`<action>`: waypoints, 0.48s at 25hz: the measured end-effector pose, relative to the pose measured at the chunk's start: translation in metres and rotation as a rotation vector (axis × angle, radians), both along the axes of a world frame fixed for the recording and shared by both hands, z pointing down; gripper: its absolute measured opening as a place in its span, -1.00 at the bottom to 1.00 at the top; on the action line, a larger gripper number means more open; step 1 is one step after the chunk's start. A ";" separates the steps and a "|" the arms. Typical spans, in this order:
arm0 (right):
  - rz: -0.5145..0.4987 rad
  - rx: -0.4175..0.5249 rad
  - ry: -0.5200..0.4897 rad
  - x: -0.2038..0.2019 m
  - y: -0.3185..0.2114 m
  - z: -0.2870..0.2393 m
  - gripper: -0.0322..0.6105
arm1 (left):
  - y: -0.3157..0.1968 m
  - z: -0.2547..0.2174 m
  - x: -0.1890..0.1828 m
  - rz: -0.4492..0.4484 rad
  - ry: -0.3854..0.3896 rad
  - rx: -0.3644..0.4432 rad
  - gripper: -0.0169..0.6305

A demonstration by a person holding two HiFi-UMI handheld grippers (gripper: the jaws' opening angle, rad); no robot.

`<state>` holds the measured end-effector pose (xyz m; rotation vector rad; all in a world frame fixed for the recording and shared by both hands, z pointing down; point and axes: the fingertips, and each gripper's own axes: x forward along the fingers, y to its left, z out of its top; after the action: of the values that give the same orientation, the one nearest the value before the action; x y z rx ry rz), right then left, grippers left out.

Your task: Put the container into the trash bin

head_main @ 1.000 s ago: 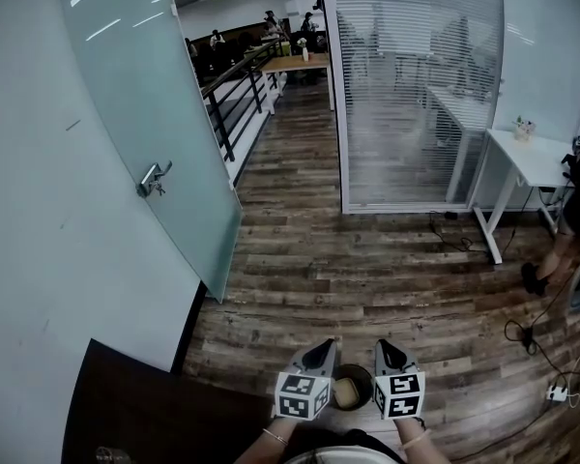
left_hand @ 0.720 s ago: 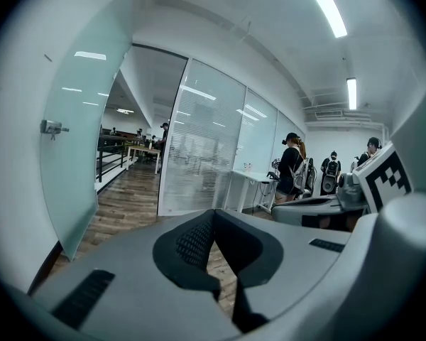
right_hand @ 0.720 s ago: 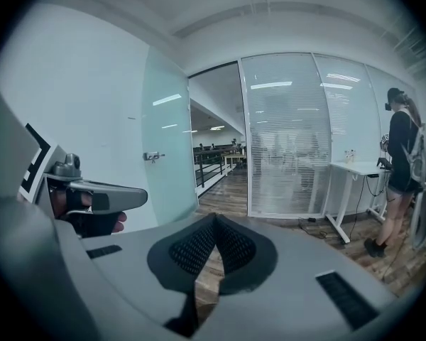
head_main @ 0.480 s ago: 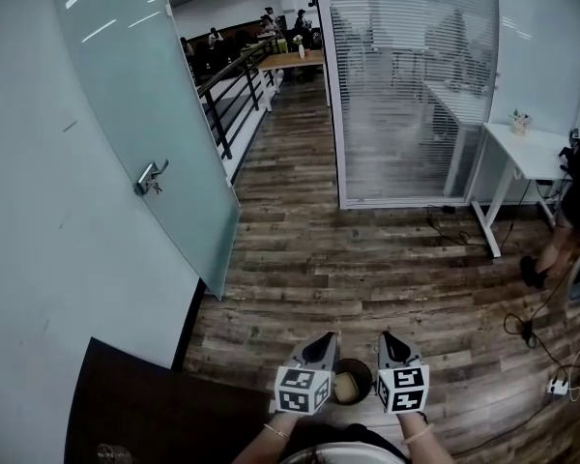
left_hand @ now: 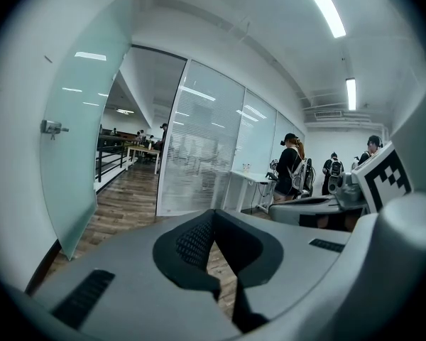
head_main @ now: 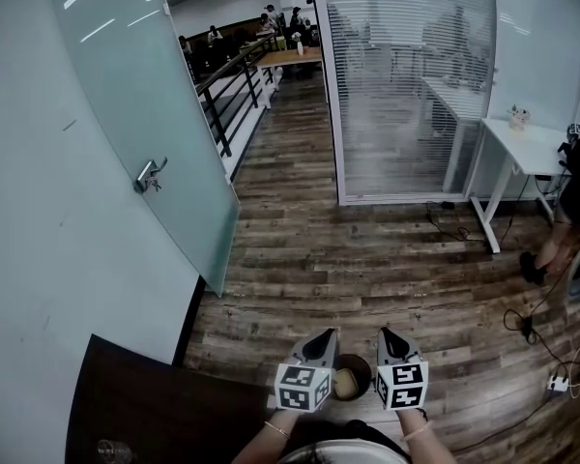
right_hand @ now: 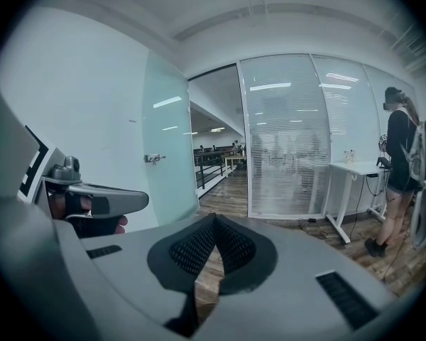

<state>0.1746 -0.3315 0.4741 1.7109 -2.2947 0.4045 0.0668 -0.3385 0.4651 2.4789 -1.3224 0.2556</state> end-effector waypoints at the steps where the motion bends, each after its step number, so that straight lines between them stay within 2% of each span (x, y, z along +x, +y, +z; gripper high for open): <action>1: 0.001 0.001 -0.001 0.000 0.001 0.000 -0.88 | 0.001 0.000 0.001 0.001 0.000 0.000 -0.90; 12: 0.002 0.008 -0.022 0.001 0.007 0.001 -0.88 | 0.011 0.003 0.006 0.005 0.000 -0.006 -0.90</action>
<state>0.1752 -0.3249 0.4751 1.7208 -2.3140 0.4169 0.0726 -0.3276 0.4682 2.4776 -1.3136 0.2599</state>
